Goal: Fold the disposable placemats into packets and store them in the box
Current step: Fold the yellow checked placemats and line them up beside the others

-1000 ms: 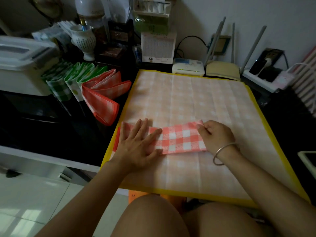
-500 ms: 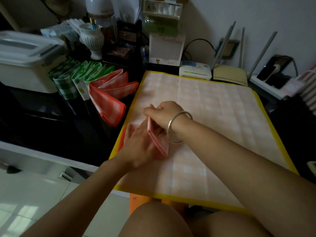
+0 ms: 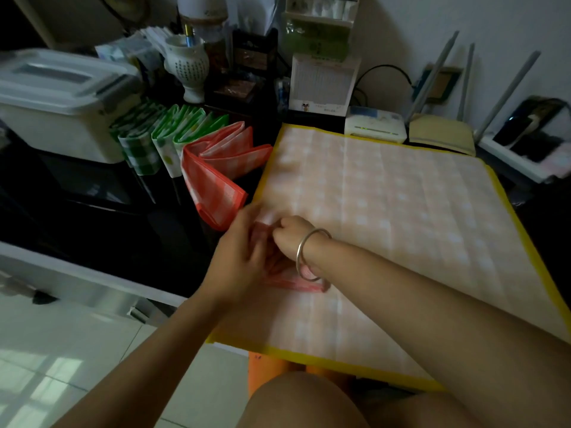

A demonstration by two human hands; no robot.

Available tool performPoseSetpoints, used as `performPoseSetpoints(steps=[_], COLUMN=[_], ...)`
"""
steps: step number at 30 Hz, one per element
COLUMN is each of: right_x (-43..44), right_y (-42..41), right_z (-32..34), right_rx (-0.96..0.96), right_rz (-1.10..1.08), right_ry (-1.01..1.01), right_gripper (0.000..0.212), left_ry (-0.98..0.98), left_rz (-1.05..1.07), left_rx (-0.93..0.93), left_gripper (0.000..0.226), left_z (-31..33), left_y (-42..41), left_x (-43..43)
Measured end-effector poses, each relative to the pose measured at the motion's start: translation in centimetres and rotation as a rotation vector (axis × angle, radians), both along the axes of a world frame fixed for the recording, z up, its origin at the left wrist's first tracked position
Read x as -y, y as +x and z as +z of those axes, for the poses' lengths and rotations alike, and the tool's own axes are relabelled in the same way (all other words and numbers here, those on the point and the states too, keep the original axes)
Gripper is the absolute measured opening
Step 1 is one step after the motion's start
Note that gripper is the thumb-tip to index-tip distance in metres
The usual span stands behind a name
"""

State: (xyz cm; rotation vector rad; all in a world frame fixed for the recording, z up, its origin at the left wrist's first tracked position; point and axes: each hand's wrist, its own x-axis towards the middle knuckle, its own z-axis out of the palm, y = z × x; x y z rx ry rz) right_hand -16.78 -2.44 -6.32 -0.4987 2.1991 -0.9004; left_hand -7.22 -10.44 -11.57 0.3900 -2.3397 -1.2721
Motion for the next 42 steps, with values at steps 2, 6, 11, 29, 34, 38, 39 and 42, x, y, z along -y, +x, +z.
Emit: performPoseSetpoints(steps=[2,6,11,29,34,38,39,42], right_x=[-0.3,-1.6,-3.8,0.1,-1.0,-1.3,-1.3,-1.3], right_y=[-0.1,-0.3,-2.9,-2.1,-1.6,-1.3,-1.4,-1.8], right_z=[0.3,1.3,3.5,5.4,4.8,4.7,4.6,4.0], right_rx=[0.112,0.071,-0.721,-0.565,-0.599,-0.538,-0.553,-0.602], right_rz=[-0.05,-0.006,0.378,0.791,0.694,0.705,0.706,0.693], right_ry=[-0.042,-0.054,0.346,0.941,0.77,0.7,0.713,0.724], right_gripper=[0.02,0.019,0.033,0.045,0.059,0.038,0.033,0.039], left_ry=[-0.415,-0.594,-0.673,-0.57,-1.018,-1.296,-1.335,-1.292], left_rz=[-0.049,-0.055,-0.05,0.373,0.32,-0.05,-0.131,-0.303], left_rx=[0.07,0.244,0.347,-0.05,0.578,0.702,0.718,0.732], left_gripper=[0.052,0.061,0.062,0.053,0.099,0.105,0.105,0.098], left_z=[-1.2,-2.5,-2.4,5.5,8.0,9.8,10.4,11.8], left_y=[0.1,0.5,0.2,3.9,0.3,-3.2,-3.9,-5.5], left_x=[0.0,0.9,0.4,4.5,10.3,12.3,12.5,12.5])
